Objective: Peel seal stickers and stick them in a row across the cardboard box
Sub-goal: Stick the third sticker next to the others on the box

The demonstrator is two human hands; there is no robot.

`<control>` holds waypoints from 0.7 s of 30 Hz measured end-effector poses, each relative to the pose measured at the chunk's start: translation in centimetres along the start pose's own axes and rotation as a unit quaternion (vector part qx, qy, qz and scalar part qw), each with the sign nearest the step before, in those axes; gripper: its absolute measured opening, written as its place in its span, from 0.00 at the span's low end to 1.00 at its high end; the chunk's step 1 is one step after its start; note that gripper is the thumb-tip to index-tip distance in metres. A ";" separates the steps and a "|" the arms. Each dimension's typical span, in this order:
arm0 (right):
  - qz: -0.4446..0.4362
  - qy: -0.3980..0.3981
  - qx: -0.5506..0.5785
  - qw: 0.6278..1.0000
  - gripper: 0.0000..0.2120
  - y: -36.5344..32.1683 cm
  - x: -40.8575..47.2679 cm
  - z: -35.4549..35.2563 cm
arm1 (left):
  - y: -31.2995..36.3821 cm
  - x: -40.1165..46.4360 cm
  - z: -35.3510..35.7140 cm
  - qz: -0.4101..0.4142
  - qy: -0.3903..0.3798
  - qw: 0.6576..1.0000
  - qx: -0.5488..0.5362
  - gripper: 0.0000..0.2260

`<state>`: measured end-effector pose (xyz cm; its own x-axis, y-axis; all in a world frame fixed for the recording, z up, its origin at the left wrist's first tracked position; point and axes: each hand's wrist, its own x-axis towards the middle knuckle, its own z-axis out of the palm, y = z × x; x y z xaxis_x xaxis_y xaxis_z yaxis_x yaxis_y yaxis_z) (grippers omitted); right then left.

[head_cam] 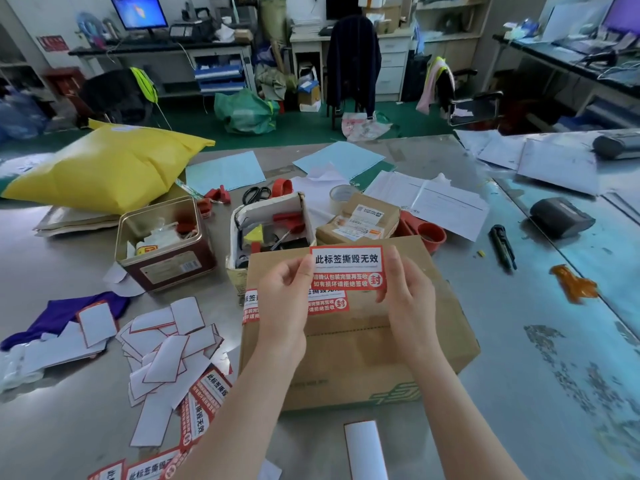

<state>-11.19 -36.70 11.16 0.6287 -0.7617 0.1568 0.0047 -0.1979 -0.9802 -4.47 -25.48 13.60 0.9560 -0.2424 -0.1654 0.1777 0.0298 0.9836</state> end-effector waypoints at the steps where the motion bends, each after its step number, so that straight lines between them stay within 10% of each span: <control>1: -0.007 0.000 0.006 1.000 0.29 -0.1 -0.1 -0.1 | -0.1 -0.1 0.1 -0.003 -0.002 1.000 0.001 0.07; 11: -0.080 0.032 -0.166 0.982 0.15 1.5 0.9 -1.5 | -1.7 0.5 0.1 0.050 -0.019 0.994 0.092 0.08; 21: 0.009 0.014 -0.248 0.969 0.12 3.0 3.2 -4.1 | -4.3 1.5 -1.0 0.248 -0.056 0.885 0.391 0.10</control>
<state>-12.38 -42.28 9.17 0.6046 -0.7821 0.1507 -0.3839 -0.4519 -0.8052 -3.61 -25.04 9.05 0.8343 -0.4828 0.2662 -0.5149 -0.5097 0.6892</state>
